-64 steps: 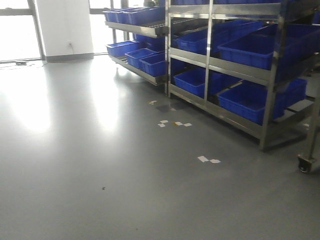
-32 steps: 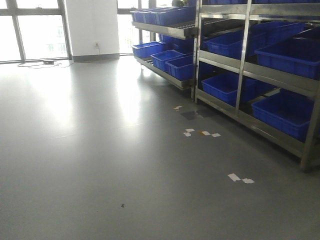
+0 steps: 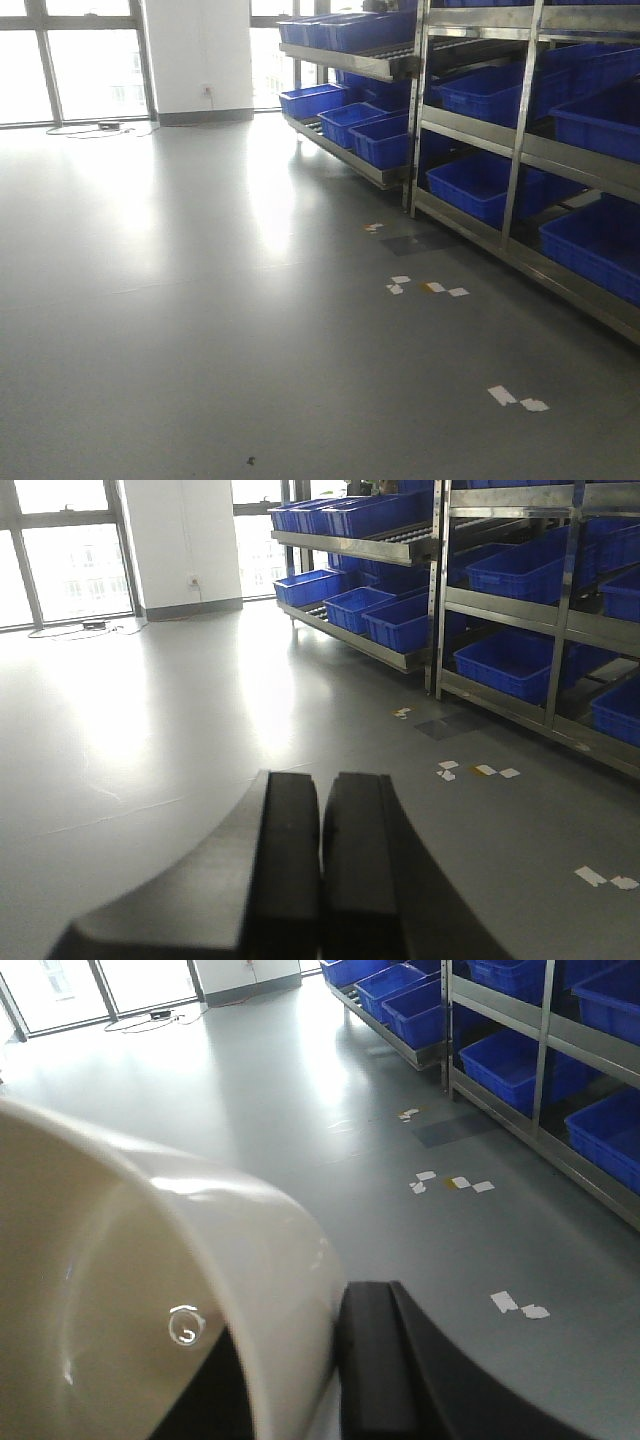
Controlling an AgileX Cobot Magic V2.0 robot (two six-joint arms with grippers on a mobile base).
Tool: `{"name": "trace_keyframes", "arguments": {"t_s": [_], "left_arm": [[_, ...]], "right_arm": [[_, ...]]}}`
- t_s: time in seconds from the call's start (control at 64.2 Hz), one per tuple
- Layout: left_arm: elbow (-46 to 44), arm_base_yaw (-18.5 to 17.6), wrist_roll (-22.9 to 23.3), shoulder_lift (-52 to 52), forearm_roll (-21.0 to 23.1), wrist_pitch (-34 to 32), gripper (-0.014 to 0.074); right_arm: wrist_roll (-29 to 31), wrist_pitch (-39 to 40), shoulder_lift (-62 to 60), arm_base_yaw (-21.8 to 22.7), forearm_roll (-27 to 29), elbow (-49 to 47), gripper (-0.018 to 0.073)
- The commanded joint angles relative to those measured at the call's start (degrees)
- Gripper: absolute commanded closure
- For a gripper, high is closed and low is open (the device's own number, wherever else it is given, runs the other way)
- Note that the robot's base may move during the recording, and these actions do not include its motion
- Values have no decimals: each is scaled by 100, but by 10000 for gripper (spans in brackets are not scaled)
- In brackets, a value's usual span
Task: Move white bin to right shelf second layer
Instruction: 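Turn the base toward the racks of blue crates, then drive the base toward the windows holding the bin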
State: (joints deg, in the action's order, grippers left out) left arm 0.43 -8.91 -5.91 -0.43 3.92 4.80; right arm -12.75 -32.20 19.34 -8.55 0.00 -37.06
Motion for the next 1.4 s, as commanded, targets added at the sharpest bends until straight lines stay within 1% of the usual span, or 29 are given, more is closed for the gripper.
{"name": "trace_keyframes", "arguments": {"t_s": [0.0,1.386], "left_arm": [[211,-21,20,-80,31,-480,512],[211,-21,20,-80,31,-480,512]], "right_arm": [[11,604,65,31,-57,-178,502],[11,600,65,25,-57,-178,502]]}}
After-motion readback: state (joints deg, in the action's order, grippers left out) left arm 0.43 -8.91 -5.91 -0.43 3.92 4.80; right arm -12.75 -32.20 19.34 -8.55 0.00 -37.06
